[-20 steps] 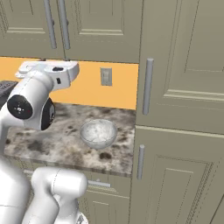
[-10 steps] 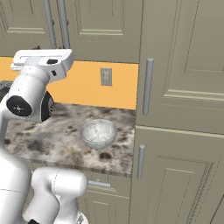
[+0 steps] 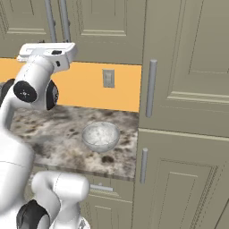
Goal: Open the cabinet. Pick the kiwi and mango from the cabinet and place them into the bowl. Then close the cabinet.
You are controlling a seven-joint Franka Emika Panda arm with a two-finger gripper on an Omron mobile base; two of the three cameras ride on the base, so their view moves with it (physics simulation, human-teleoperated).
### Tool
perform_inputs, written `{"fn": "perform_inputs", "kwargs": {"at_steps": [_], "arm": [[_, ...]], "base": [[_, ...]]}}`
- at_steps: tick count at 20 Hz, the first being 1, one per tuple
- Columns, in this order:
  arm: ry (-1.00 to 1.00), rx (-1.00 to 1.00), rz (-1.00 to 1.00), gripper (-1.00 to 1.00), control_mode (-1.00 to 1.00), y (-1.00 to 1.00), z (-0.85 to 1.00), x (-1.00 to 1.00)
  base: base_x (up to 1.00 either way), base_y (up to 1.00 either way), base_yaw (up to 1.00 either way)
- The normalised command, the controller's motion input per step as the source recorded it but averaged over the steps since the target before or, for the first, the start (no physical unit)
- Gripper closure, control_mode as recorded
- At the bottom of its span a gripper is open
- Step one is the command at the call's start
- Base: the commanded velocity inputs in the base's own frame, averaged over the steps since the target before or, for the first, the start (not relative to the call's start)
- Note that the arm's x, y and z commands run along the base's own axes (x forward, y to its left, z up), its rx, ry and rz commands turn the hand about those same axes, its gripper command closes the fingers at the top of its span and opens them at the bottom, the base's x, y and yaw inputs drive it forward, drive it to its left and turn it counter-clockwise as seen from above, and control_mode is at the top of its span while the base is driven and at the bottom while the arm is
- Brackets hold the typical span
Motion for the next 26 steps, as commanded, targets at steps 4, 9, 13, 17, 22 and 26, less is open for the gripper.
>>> {"fn": "perform_inputs", "kwargs": {"at_steps": [4,9,13,17,22,26], "arm": [[0.13,0.0,0.0,-1.0,-1.0,0.23,0.0,0.83],[0.11,0.0,0.0,-1.0,-1.0,0.27,0.0,0.85],[0.14,0.0,-0.01,-1.0,-1.0,0.07,0.0,1.0],[0.21,0.0,0.0,-1.0,-1.0,0.0,-0.13,1.0],[0.19,0.0,0.0,-1.0,-1.0,0.0,-0.66,1.0],[0.01,-0.01,0.0,1.0,-1.0,0.0,-0.2,0.41]], "base": [[0.0,0.0,0.0],[0.0,0.0,0.0],[0.0,0.0,0.0],[0.0,0.0,0.0],[0.0,0.0,0.0],[0.0,0.0,0.0]]}}
